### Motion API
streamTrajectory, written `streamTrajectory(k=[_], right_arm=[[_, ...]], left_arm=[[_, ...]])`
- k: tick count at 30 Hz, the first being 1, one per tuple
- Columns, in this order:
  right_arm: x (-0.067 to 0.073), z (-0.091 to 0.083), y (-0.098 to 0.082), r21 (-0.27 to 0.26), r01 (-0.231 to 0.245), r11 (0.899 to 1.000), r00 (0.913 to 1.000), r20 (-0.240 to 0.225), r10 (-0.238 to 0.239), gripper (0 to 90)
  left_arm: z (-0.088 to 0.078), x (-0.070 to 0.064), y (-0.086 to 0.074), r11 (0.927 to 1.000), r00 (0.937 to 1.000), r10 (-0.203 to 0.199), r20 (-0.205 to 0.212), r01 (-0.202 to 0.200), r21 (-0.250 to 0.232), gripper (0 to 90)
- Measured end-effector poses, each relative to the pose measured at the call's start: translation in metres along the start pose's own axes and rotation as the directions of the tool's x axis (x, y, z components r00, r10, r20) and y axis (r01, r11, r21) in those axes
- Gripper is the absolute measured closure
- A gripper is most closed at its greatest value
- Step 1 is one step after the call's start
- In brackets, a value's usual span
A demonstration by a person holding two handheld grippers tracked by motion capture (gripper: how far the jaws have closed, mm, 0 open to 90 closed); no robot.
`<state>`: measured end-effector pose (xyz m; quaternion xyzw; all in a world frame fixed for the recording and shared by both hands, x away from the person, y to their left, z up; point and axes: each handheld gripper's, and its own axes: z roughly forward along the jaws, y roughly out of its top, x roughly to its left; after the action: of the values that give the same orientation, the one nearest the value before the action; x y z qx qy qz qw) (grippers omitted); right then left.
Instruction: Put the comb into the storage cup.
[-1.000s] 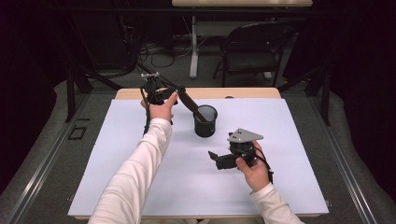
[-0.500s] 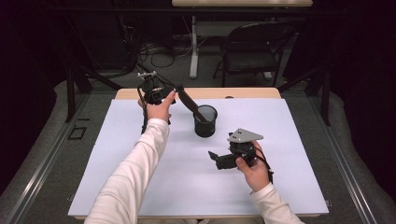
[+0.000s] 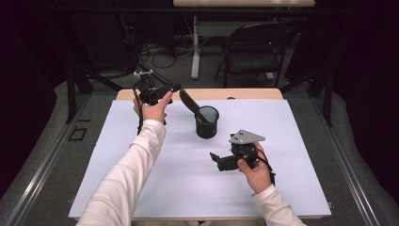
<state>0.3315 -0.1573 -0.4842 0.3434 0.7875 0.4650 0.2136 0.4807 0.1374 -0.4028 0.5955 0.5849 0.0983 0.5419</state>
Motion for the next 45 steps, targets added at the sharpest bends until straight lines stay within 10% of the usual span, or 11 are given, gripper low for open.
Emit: streamTrajectory(k=[26,45], right_arm=[[0.001,0.002,-0.001,0.009,0.006,1.000,1.0000,-0.001,-0.006,0.8],[0.000,0.002,-0.002,0.009,0.003,1.000,1.0000,0.002,-0.003,0.9]], left_arm=[[-0.025,-0.001,0.005,0.9985,0.9989,0.044,0.015,-0.045,0.033,27.6],[-0.034,-0.014,-0.010,0.9869,0.9862,0.118,0.116,-0.130,0.096,22.8]])
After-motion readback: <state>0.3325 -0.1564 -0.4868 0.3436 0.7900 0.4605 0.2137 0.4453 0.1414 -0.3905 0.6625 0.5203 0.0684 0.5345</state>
